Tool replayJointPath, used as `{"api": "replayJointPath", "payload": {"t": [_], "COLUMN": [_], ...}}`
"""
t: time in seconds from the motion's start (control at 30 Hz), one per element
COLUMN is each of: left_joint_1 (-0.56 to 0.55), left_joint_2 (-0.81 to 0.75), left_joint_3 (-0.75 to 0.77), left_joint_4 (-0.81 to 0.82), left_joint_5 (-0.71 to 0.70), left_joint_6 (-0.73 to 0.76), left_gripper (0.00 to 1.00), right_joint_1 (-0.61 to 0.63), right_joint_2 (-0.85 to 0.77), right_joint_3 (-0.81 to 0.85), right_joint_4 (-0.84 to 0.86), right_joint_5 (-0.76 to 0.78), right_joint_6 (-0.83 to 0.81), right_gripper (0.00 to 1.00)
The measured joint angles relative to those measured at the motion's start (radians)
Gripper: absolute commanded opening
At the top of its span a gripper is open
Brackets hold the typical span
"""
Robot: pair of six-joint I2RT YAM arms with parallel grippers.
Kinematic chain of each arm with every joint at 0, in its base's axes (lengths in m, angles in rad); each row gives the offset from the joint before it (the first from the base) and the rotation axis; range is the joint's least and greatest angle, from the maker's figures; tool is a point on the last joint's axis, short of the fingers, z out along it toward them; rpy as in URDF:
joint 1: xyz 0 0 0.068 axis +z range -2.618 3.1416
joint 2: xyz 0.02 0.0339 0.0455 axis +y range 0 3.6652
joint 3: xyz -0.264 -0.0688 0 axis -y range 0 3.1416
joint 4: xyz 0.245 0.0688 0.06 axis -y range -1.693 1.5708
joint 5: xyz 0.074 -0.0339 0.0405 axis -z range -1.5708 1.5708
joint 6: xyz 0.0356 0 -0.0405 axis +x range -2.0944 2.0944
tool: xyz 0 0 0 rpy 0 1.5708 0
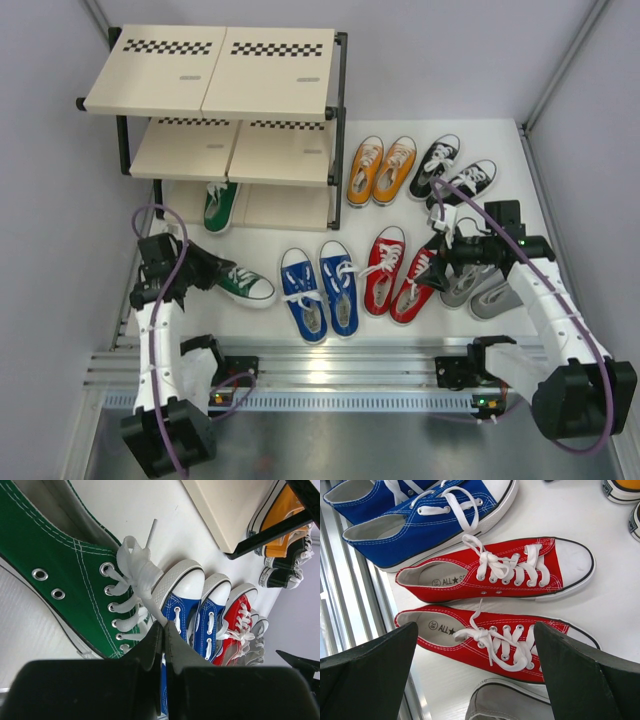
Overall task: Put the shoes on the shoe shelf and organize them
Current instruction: Place the shoe at the center of the board.
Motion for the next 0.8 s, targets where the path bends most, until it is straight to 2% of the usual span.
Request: {"api": "replayJointPath", "payload": {"t": [0.07, 0.1, 0.17, 0.2, 0.3, 0.33, 0.47, 0.57, 0.8], "left_joint_1": [-0.002, -0.003, -0.004, -0.004, -0.005, -0.006, -0.008, -0.008, -0.006], "left_joint_2": [0.0, 0.0, 0.0, 0.0, -0.014, -0.021, -0.024, -0.01, 0.109], "left_joint_3": [-0.024, -0.032, -0.043, -0.044, -0.042, -0.038, 0.021, 0.092, 0.22], "left_joint_4": [0.015, 0.023, 0.034, 0.036, 0.062, 0.063, 0.063, 0.061, 0.059], "left_joint_5": [0.002, 0.006, 0.019, 0.027, 0.063, 0.066, 0.036, -0.029, -0.33], "left_joint_6": [-0.006, -0.005, 0.008, 0.018, 0.073, 0.091, 0.159, 0.196, 0.213], "left_gripper": [0.0, 0.04, 0.21, 0.43, 0.6, 0.71, 0.73, 0.7, 0.7], "right_joint_1": [0.002, 0.003, 0.004, 0.005, 0.006, 0.006, 0.006, 0.006, 0.006], "right_joint_2": [0.0, 0.0, 0.0, 0.0, 0.0, 0.0, 0.0, 0.0, -0.002], "right_joint_3": [0.0, 0.0, 0.0, 0.0, 0.0, 0.0, 0.0, 0.0, 0.0], "right_joint_4": [0.0, 0.0, 0.001, 0.0, 0.001, 0.001, 0.001, 0.001, 0.0], "right_joint_5": [0.0, 0.0, 0.0, 0.0, 0.0, 0.0, 0.001, 0.001, 0.001], "right_joint_6": [0.001, 0.001, 0.002, 0.002, 0.002, 0.002, 0.002, 0.002, -0.002], "right_gripper": [0.99, 1.0, 0.99, 0.99, 0.99, 1.0, 0.99, 0.99, 0.99]}}
